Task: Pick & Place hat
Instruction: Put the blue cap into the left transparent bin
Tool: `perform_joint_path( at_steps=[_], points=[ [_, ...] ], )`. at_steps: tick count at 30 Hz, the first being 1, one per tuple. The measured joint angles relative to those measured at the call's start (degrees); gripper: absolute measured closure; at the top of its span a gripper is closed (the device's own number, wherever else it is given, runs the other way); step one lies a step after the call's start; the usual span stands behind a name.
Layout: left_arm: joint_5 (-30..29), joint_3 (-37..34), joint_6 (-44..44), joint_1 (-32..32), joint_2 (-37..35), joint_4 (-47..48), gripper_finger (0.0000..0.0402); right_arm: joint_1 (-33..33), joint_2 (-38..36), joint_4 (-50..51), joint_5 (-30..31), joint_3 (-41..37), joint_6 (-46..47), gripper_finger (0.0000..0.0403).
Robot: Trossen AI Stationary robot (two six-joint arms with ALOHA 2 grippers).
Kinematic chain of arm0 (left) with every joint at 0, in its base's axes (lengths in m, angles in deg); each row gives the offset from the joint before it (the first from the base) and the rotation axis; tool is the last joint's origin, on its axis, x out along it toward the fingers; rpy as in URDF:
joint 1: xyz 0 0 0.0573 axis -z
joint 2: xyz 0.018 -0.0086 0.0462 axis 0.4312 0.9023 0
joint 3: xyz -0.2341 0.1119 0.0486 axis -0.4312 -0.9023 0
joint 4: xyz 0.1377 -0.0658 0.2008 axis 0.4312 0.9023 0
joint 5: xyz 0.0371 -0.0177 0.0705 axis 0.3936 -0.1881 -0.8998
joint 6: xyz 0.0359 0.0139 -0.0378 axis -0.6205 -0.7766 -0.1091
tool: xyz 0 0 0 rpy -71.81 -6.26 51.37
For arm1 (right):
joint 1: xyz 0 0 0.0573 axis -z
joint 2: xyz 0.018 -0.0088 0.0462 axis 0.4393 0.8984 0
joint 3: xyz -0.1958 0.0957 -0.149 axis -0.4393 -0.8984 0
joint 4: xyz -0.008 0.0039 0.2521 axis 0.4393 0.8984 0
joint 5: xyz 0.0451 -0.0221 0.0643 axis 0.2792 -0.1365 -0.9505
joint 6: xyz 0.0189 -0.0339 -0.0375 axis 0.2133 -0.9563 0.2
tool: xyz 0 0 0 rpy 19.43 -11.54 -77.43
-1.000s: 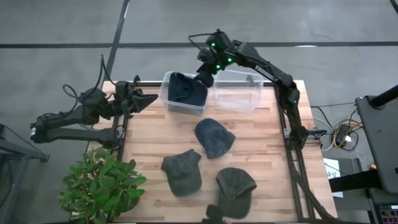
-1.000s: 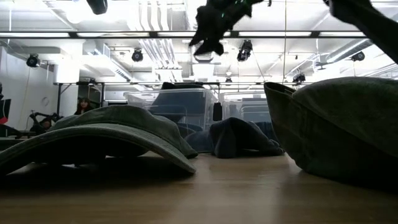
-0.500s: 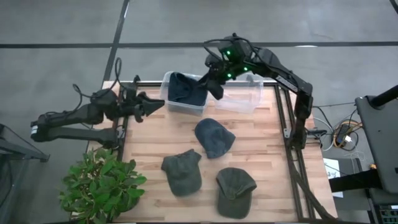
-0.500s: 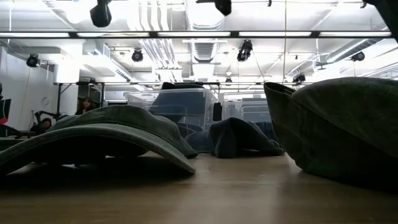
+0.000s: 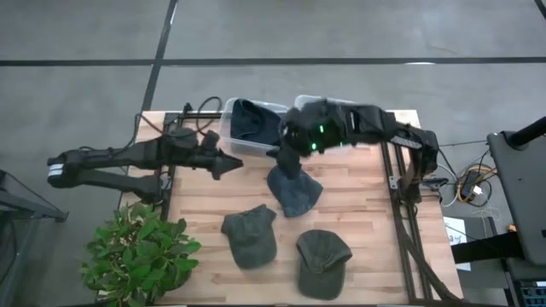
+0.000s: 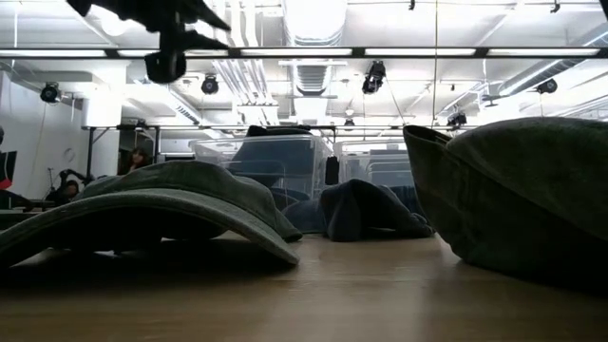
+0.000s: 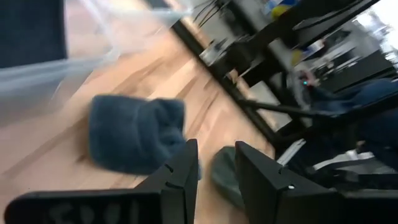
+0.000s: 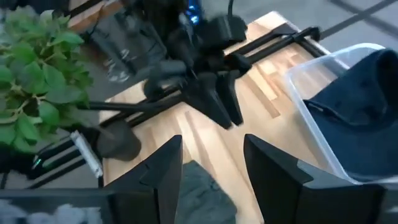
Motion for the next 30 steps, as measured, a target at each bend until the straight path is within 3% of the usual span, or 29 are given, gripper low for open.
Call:
perform_joint_path(
  at_steps=[6, 9, 17, 23, 30],
  points=[
    [-1.2, 0.0, -1.1, 0.0, 5.4, 0.4, 0.0303, -10.9, 0.0, -3.0, 18.8, -1.2, 3.4, 0.0229],
    [-3.7, 0.0, -1.2, 0.0, 7.5, 0.3, 0.0303, -15.2, 0.0, -5.9, 24.7, -2.7, 3.3, 0.0232],
    [-4.6, 0.0, 0.9, 0.0, 12.6, 1.3, 0.0303, -20.6, -1.4, -5.8, 31.3, -11.6, 7.0, 0.0245],
    [-6.0, -0.1, 4.1, 0.0, 19.7, 0.3, 0.0303, -21.2, -4.8, -6.5, 31.4, -18.6, 7.0, 0.0253],
    [-7.7, -0.1, 4.0, -0.5, 29.5, -7.7, 0.0303, -21.5, -9.5, -11.9, 31.4, -25.3, 5.8, 0.0261]
  ],
)
